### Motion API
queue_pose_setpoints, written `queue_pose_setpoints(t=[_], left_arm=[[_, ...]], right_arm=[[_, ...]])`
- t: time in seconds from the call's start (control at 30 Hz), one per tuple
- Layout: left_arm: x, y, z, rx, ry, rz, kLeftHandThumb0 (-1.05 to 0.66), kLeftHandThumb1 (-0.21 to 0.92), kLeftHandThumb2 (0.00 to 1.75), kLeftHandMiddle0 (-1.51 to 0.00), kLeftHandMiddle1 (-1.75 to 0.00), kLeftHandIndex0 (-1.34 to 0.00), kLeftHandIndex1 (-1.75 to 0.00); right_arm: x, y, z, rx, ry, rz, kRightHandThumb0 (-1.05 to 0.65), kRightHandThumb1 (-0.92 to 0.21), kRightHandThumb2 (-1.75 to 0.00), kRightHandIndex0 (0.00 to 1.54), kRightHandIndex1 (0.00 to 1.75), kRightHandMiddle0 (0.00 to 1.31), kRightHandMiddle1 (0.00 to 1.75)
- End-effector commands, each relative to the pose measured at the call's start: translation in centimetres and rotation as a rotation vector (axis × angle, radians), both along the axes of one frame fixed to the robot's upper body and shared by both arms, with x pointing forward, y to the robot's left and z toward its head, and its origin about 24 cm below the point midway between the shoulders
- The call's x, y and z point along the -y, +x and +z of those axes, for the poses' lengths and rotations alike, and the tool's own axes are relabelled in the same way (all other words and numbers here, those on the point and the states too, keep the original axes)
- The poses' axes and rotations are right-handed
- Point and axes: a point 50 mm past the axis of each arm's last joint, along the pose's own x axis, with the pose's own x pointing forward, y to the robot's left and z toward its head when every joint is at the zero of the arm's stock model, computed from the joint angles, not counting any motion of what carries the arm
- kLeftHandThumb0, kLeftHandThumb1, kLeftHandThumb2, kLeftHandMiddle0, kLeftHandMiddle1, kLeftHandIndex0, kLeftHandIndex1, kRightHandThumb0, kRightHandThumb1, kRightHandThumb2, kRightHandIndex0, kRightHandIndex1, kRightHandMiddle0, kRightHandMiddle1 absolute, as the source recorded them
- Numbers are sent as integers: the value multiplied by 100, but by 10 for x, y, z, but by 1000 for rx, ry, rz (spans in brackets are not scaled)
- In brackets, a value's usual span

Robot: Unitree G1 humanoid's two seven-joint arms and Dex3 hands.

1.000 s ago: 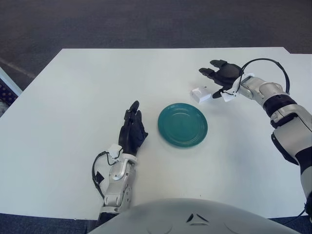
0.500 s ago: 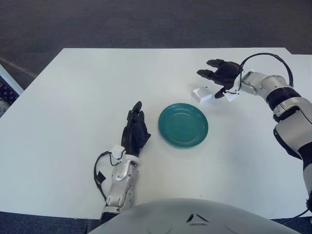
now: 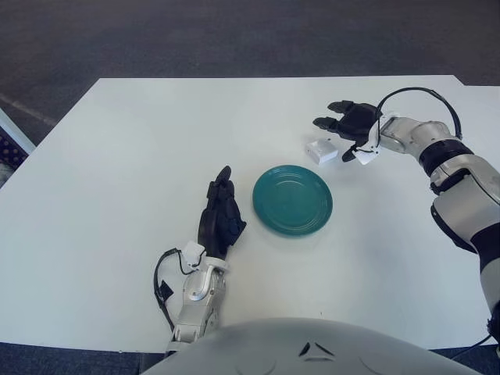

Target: Put the charger into the plate.

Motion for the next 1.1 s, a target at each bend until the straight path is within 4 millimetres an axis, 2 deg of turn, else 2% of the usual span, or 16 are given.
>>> queue_pose_setpoints(t=[0.0, 0.67, 1.07], left_arm=[[17, -5, 8, 7, -83, 22, -89, 92, 76, -14, -1, 0, -50], [26, -21, 16, -1, -136, 25, -87, 92, 73, -18, -2, 0, -53], [28, -27, 23, 25, -140, 14, -85, 92, 74, -20, -2, 0, -58]], right_arm=[[-1, -3, -4, -26, 33, 5, -71, -92, -55, 7, 2, 1, 1], [-3, -9, -28, -80, 23, -38, -73, -92, -46, 12, 2, 2, 3], [-7, -12, -45, -103, 15, -78, -74, -92, -53, 11, 1, 0, 5]])
